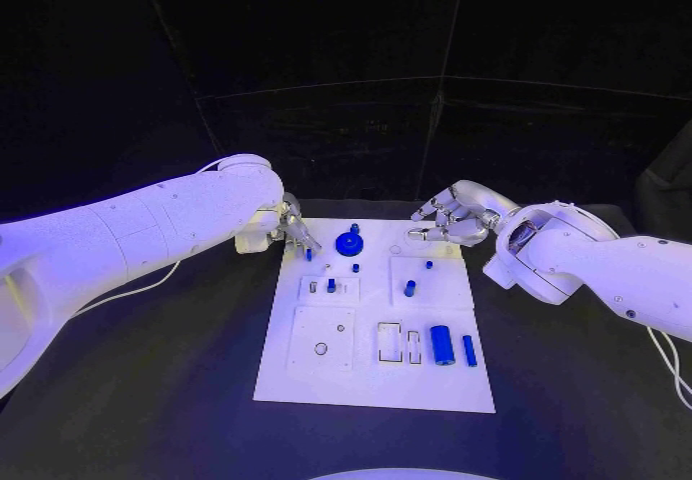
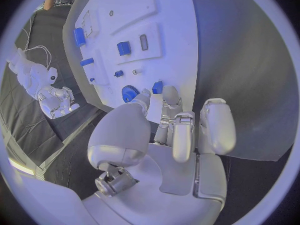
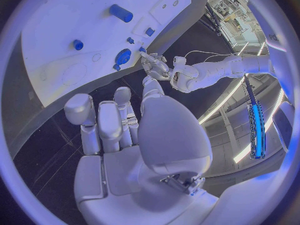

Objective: Assemble the parts on the task board

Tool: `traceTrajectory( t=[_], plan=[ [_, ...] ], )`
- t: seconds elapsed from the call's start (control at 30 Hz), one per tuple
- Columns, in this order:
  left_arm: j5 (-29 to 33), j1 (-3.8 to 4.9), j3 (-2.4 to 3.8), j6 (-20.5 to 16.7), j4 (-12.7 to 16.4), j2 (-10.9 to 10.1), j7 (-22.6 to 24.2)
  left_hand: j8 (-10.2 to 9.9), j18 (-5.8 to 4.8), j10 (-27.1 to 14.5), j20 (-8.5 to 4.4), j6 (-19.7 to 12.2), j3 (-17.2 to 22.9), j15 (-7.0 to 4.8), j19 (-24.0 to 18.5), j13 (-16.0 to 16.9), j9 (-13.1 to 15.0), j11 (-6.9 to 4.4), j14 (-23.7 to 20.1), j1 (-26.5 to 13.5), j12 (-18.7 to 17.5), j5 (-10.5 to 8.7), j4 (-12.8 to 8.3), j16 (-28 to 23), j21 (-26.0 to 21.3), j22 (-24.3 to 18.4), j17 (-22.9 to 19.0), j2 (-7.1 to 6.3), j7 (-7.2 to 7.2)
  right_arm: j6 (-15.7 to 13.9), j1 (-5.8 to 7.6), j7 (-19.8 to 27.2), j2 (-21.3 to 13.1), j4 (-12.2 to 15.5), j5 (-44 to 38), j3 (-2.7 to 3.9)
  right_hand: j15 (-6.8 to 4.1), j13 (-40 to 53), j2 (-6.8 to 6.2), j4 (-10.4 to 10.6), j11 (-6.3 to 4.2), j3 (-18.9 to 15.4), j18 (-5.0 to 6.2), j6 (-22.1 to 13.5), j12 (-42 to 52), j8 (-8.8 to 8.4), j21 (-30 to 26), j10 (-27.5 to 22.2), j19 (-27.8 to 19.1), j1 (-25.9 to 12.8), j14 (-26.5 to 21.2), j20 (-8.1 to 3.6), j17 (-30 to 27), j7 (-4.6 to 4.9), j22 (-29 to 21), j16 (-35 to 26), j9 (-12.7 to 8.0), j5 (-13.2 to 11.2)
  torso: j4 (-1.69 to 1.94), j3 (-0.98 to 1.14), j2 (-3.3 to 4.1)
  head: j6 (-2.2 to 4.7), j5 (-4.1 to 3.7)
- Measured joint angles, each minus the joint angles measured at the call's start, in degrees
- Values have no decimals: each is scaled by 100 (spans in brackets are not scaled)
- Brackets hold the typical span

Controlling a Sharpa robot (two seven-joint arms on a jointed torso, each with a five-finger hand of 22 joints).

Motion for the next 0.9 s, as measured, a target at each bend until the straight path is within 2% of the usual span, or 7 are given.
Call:
traceTrajectory(
  t=[0.33,0.5,0.57,0.67,0.73,0.77,0.9],
  plan=[
    [-4,-14,-2,11,-25,34,18,52,0,21,0,30,27,0,0,18,25,-21,0,88,23,0,-70,0,0,16,0,33,-30,0,0,0,8,-3,0,0,0,0,0,0,0,0,0,0,0,0,0,0,0,0,0,0,0,0,0,0,0,0,0,-1,-2,-18,-7],
    [-5,-14,-2,9,-41,38,23,84,0,21,0,31,121,0,0,17,47,-20,0,259,23,0,-165,0,0,16,0,142,-31,0,0,-1,10,-3,0,0,0,1,0,0,0,0,0,0,0,0,0,0,0,0,0,0,0,0,1,0,0,0,2,-2,-3,-19,-11],
    [-6,-14,-2,3,-46,38,25,84,0,27,0,48,210,0,0,10,54,-27,0,385,23,0,-254,0,0,15,0,237,-49,0,0,-1,10,-3,0,0,0,1,0,0,0,0,0,0,0,0,0,0,0,0,0,0,0,0,1,0,0,0,2,-2,-3,-19,-11],
    [-7,-14,-2,-14,-46,38,32,82,0,29,-22,25,528,-27,22,-8,59,-52,-4,805,23,-1,-567,0,0,16,0,391,-70,0,0,-2,10,-3,0,0,0,1,0,0,0,0,0,0,0,0,0,0,0,0,0,0,0,0,1,0,0,0,2,-2,-3,-21,-9],
    [-8,-14,-1,-40,-39,35,45,67,0,18,-42,-36,925,-57,42,-18,54,-61,-7,1043,23,-19,-849,0,0,29,0,386,-68,0,0,-2,10,-3,0,0,0,1,0,0,0,0,0,0,0,0,0,0,0,0,0,0,0,0,1,0,0,0,2,-2,-3,-24,-5],
    [-8,-14,-1,-53,-33,33,52,70,0,20,-42,-53,1057,-57,42,-20,56,-61,-7,1065,23,-30,-898,0,0,36,0,375,-51,0,0,-2,10,-3,0,0,0,1,0,0,0,0,0,0,0,0,0,0,0,0,0,0,0,0,1,0,0,0,2,-2,-3,-25,-4],
    [-8,-16,-1,-124,5,19,97,223,0,98,-42,-67,1341,-57,42,-59,114,-88,-7,1049,-13,-24,-639,0,0,64,0,342,-38,0,0,-2,11,-5,0,0,0,1,0,0,0,0,0,0,0,0,0,0,0,0,0,0,0,0,1,0,0,0,2,-2,-3,-30,-4]
  ],
)
